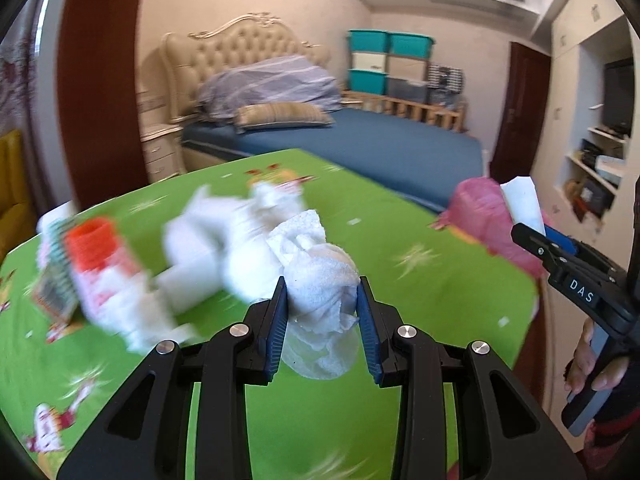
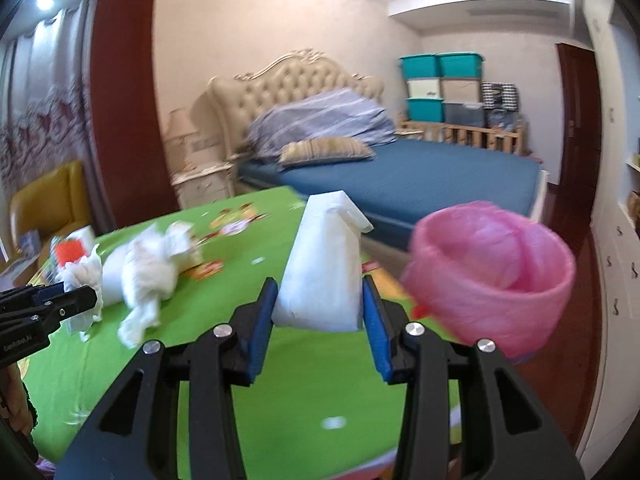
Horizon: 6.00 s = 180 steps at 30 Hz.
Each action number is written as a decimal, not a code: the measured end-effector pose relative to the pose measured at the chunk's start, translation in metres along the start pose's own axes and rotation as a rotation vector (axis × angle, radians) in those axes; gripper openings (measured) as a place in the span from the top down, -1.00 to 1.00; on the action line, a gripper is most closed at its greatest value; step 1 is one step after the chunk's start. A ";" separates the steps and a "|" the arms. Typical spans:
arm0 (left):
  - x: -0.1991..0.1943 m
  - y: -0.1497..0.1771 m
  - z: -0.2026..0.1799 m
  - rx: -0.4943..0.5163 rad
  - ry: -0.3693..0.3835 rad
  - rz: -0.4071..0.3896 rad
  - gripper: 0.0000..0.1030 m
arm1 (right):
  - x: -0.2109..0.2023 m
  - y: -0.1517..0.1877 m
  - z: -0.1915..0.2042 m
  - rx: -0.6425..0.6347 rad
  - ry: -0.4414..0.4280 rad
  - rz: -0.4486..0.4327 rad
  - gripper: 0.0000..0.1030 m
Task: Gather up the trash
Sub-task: 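Carry both tissues to the pink bin and release them, then move both open tools back over the table, then grasp a white plastic bag with the right tool while the left tool grasps a tissue, then carry the plastic bag and tissue to the pink bin and release both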
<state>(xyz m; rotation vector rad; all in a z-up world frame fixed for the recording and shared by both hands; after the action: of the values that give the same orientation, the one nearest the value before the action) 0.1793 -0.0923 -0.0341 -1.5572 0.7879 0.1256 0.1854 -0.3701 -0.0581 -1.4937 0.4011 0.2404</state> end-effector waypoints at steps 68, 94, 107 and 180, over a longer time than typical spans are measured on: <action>0.020 -0.021 -0.020 0.185 -0.094 -0.049 -0.86 | 0.024 -0.014 0.017 -0.063 -0.067 0.011 -0.49; -0.090 0.061 0.142 -0.093 -0.421 -0.075 -0.86 | 0.066 0.017 0.249 -0.357 -0.203 0.184 -0.49; -0.082 0.060 0.139 -0.085 -0.482 -0.039 -0.86 | 0.091 0.017 0.274 -0.412 -0.208 0.245 0.12; -0.030 0.032 0.075 -0.109 -0.310 -0.073 0.38 | 0.018 0.007 0.160 -0.245 -0.221 0.083 0.63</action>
<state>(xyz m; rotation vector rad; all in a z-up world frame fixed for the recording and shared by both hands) 0.1671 -0.0095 -0.0578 -1.6177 0.4864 0.3521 0.2169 -0.2128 -0.0675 -1.6707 0.2623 0.5313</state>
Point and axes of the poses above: each gripper's, at about its wrist camera, not at the fingertips, and x roughly the way its jaws point, z to its left, y to its underside, the point moved 1 cm from there along x, roughly the way its jaws point, and after that the axes turned 12 degrees about y, right-handed, at the moved point
